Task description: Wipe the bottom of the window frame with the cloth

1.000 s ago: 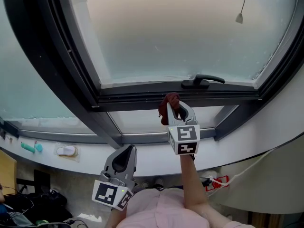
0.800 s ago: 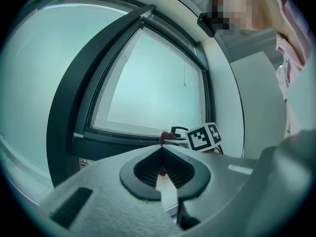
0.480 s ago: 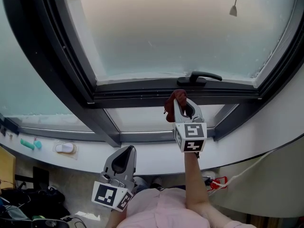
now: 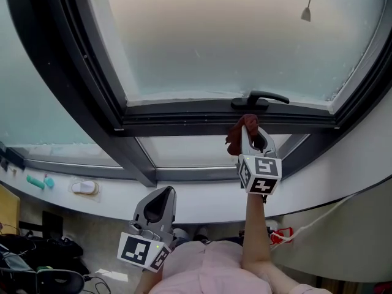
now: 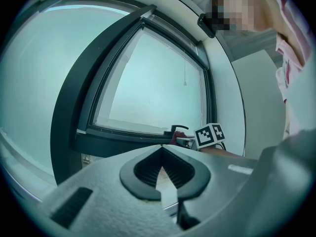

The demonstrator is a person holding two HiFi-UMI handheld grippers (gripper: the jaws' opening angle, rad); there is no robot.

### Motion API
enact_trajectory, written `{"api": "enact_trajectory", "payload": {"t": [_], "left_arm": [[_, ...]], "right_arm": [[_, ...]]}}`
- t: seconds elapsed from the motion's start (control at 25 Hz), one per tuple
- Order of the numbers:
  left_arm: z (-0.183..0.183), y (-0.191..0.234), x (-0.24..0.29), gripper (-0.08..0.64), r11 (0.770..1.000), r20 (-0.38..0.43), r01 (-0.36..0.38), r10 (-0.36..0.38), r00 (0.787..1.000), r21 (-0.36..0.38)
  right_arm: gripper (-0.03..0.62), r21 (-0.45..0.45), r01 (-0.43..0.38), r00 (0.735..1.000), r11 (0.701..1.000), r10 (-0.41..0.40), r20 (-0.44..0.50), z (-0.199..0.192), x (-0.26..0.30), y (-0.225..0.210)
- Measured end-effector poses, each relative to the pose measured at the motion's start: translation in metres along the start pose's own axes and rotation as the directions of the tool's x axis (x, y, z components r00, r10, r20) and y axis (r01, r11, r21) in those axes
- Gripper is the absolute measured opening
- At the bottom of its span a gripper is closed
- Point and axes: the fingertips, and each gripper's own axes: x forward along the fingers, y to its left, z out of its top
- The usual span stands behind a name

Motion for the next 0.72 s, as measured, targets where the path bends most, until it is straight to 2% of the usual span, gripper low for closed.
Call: {"api": "enact_trajectory", "payload": {"t": [0.2,0.72], "left_arm": [[0.001,0.004,-0.003,-0.005,1.000,0.005,-0.008,0.008,1.000,-0.001],[0.005,0.014,-0.012,-0.005,1.000,0.017,-0.010,0.010,1.000,-0.003]], "right_arm": [[0.061,0.030,0.049,0.999,0.998,-0.049,-0.001,-0.002,-0.004,-0.019],[0.061,0.040,0.123,0.992,0.992,-0.123,-0.005,-0.004,-0.007,-0.030]]}}
